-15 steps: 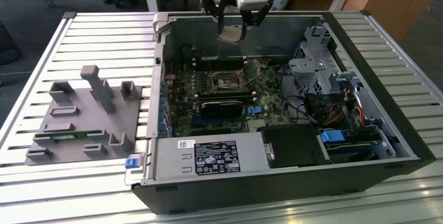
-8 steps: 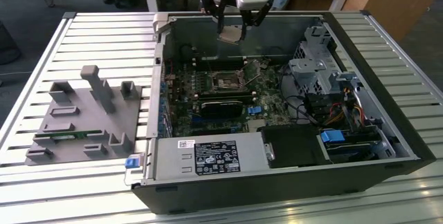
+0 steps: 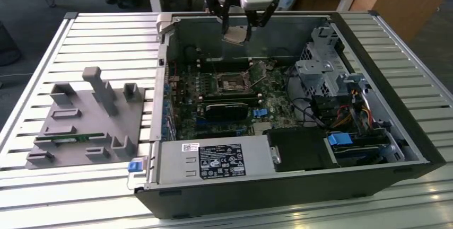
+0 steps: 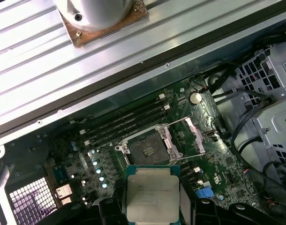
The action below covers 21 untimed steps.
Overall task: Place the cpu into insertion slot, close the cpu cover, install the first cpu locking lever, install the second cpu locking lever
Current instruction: 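Place the cpu into insertion slot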
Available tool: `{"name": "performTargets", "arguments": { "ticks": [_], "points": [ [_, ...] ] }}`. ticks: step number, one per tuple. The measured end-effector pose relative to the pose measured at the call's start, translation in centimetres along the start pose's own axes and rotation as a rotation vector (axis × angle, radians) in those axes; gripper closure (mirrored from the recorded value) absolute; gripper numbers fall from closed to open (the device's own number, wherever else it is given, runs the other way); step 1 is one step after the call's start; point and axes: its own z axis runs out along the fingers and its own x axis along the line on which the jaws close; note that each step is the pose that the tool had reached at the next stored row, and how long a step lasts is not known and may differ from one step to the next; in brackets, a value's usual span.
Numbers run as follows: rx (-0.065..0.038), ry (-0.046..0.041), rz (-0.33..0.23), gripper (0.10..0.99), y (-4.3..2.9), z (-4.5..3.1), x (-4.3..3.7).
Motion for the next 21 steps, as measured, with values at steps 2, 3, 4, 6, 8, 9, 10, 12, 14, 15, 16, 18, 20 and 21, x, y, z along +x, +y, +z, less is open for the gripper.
{"name": "performTargets", "arguments": {
  "ticks": [2, 3, 4, 6, 8, 9, 10, 12, 14, 15, 16, 18, 20, 21],
  "points": [
    [0.0, -0.0001, 0.002, 0.545, -0.01, 0.0, 0.01],
    [0.0, -0.0003, 0.004, 0.545, -0.01, 0.0, 0.01],
    [0.0, -0.0004, 0.005, 0.545, -0.01, 0.0, 0.01],
    [0.0, -0.0008, 0.009, 0.545, -0.01, 0.0, 0.01],
    [0.0, -0.0011, 0.013, 0.545, -0.01, 0.0, 0.01],
    [0.0, -0.0013, 0.015, 0.545, -0.01, 0.0, 0.01],
    [0.0, -0.0015, 0.017, 0.545, -0.01, 0.0, 0.01],
    [0.0, -0.0017, 0.02, 0.545, -0.01, 0.0, 0.01],
    [-0.001, -0.0021, 0.024, 0.545, -0.01, 0.0, 0.01],
    [-0.001, -0.0023, 0.026, 0.545, -0.01, 0.0, 0.01],
    [-0.001, -0.0024, 0.028, 0.545, -0.01, 0.0, 0.01],
    [-0.001, -0.0027, 0.031, 0.545, -0.01, 0.0, 0.01],
    [-0.001, -0.003, 0.035, 0.545, -0.01, 0.0, 0.01],
    [-0.001, -0.0032, 0.036, 0.545, -0.01, 0.0, 0.01]
  ]
}}
